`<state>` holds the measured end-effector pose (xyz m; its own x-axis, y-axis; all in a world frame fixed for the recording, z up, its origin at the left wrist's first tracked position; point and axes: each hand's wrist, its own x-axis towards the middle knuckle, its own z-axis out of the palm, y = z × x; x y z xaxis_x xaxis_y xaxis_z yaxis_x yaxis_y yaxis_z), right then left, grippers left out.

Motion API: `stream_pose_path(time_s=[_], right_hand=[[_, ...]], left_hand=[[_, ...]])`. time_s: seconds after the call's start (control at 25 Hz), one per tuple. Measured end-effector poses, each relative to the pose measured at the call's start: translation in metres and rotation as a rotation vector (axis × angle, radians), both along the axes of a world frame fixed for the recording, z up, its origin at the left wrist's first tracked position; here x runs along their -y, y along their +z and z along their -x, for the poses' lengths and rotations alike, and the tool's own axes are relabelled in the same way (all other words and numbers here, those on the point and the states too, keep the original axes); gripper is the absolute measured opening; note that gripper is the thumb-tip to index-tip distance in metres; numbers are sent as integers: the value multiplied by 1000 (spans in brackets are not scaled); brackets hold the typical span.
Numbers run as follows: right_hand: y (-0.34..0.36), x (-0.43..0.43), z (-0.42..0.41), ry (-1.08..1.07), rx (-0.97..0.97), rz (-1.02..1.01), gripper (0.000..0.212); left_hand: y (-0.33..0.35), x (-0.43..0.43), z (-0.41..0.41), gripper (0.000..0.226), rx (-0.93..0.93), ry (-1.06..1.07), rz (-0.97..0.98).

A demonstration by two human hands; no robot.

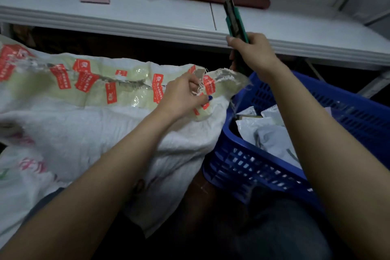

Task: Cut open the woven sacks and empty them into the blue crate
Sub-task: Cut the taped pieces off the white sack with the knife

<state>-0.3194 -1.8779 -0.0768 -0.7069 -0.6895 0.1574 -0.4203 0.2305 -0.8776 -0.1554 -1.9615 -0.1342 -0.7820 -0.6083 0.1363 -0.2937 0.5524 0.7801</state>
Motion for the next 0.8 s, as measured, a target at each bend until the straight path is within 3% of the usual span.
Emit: stream_pose_path(time_s=[0.12,0.32,0.44,0.56,0.68,0.8], right_hand=[[7,-28,-23,90,-94,-104,13],[41,-78,-53,128,-484,-211,18],[41,-95,-66,166,-725,-328,32],[34,-104,-66,187,-877,-494,37],[31,-109,-64,181,-972,-567,33],[31,-105,-68,167,-1060,-613,32]], left_hand=[[-1,-11,-15,35,-122,-6,6],[0,-16,-41,60,-183,-28,-63],[-2,-12,-49,66,-194,-25,-132],[-1,-12,-48,70,-140,-79,-117],[0,-10,-46,75,-40,-189,-68],[1,-3,-43,76,-56,-189,-55]])
